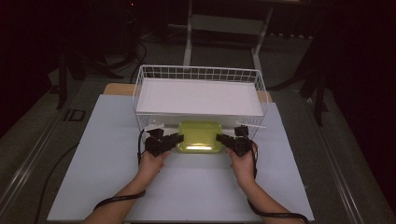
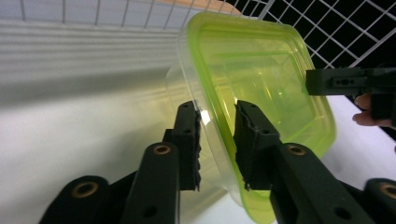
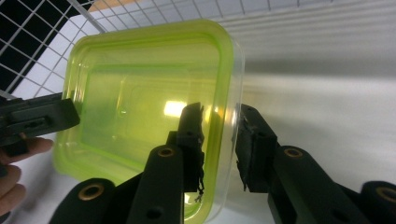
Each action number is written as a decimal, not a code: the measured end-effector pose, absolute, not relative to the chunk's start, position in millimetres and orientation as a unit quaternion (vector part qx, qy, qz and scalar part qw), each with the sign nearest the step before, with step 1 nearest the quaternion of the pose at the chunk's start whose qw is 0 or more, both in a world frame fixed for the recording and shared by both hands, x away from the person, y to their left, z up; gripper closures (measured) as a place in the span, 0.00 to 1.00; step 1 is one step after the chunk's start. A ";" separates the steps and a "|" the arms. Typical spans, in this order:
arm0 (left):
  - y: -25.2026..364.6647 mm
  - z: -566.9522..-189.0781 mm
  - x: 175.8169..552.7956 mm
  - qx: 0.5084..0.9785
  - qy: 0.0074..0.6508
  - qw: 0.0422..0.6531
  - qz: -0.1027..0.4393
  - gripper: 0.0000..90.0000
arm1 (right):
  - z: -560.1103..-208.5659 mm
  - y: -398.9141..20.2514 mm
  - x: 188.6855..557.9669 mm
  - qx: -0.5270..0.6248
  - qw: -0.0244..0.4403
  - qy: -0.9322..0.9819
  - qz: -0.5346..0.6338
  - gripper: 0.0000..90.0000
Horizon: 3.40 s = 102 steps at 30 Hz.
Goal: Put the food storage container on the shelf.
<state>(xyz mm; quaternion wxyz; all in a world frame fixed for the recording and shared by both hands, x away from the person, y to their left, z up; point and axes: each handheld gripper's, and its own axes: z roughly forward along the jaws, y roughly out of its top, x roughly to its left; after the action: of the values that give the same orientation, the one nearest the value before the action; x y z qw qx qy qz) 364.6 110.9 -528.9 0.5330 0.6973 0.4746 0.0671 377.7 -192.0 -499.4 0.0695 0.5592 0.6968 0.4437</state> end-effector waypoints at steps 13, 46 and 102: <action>111.0 -532.5 374.0 0.683 0.481 0.543 0.077 0.58 | -503.6 -187.0 388.4 0.559 0.096 0.696 0.441 0.70; 146.5 -495.5 301.3 0.704 0.442 0.543 0.121 0.47 | -479.9 -160.5 323.9 0.470 0.100 0.754 0.448 0.80; 154.1 -514.0 279.7 0.718 0.375 0.572 0.132 0.01 | -517.6 -115.3 382.7 0.481 0.115 0.769 0.405 0.98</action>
<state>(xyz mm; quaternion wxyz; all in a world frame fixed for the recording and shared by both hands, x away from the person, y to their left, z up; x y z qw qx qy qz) 279.7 154.1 -514.0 0.5715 0.7176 0.3755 0.1318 382.7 -115.3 -517.6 0.1145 0.4808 0.7692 0.4051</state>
